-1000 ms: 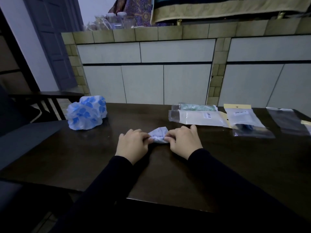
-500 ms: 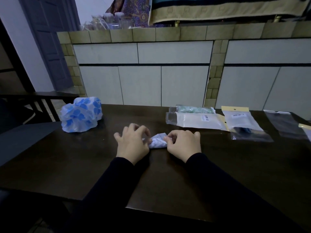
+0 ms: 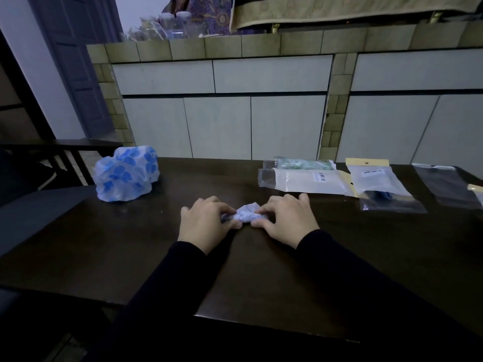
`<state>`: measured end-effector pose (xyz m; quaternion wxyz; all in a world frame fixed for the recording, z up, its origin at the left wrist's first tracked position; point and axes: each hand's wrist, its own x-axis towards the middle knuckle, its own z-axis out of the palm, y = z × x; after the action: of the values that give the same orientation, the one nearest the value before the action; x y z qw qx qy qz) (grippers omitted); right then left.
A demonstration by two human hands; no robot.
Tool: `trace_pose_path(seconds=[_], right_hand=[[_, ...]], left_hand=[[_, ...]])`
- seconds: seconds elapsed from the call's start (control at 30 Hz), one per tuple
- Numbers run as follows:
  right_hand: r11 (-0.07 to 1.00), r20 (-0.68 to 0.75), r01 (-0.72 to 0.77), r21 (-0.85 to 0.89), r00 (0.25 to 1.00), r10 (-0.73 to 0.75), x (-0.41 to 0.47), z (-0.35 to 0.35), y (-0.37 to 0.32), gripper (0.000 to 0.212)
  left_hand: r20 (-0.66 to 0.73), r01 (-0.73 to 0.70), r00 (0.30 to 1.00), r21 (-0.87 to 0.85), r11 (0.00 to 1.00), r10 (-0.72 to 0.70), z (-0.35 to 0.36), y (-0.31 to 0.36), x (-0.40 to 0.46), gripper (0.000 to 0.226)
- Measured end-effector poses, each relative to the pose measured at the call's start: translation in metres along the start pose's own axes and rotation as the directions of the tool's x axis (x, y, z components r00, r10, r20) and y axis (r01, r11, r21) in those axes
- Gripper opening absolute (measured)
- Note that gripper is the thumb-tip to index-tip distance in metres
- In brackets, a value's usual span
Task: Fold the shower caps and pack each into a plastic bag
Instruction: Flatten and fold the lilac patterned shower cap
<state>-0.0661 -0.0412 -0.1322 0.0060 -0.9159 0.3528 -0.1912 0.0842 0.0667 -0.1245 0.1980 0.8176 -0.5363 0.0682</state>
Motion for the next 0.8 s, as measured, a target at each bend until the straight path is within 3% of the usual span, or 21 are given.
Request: trace_pose_path(seconds=[0.17, 0.37, 0.43, 0.6, 0.7, 0.8], right_hand=[[1.000, -0.009, -0.011, 0.017, 1.000, 0.011, 0.003, -0.001, -0.002, 0.032], [0.974, 0.035, -0.188, 0.126, 0.982, 0.185, 0.010, 0.002, -0.002, 0.026], [0.972, -0.024, -0.192, 0.138, 0.980, 0.197, 0.010, 0.006, -0.004, 0.019], [0.999, -0.230, 0.049, 0.010, 0.972, -0.045, 0.007, 0.010, -0.005, 0.016], [0.992, -0.084, 0.120, 0.027, 0.990, -0.117, 0.009, 0.004, 0.006, 0.028], [0.987, 0.026, 0.123, 0.099, 0.992, -0.127, 0.012, 0.004, 0.011, 0.035]], left_hand=[[0.003, -0.032, 0.999, 0.057, 0.998, 0.032, 0.000, 0.002, -0.002, 0.034], [0.026, 0.025, 0.999, 0.073, 0.997, -0.027, 0.004, 0.011, -0.001, 0.037], [0.074, 0.054, 0.995, 0.080, 0.995, -0.060, 0.003, 0.014, 0.005, 0.037], [0.032, 0.093, 0.995, -0.037, 0.995, -0.092, 0.006, 0.011, 0.009, 0.022], [-0.107, 0.023, 0.994, 0.017, 1.000, -0.021, 0.007, 0.010, 0.007, 0.018], [-0.057, -0.064, 0.996, 0.095, 0.993, 0.069, 0.010, 0.010, 0.008, 0.025]])
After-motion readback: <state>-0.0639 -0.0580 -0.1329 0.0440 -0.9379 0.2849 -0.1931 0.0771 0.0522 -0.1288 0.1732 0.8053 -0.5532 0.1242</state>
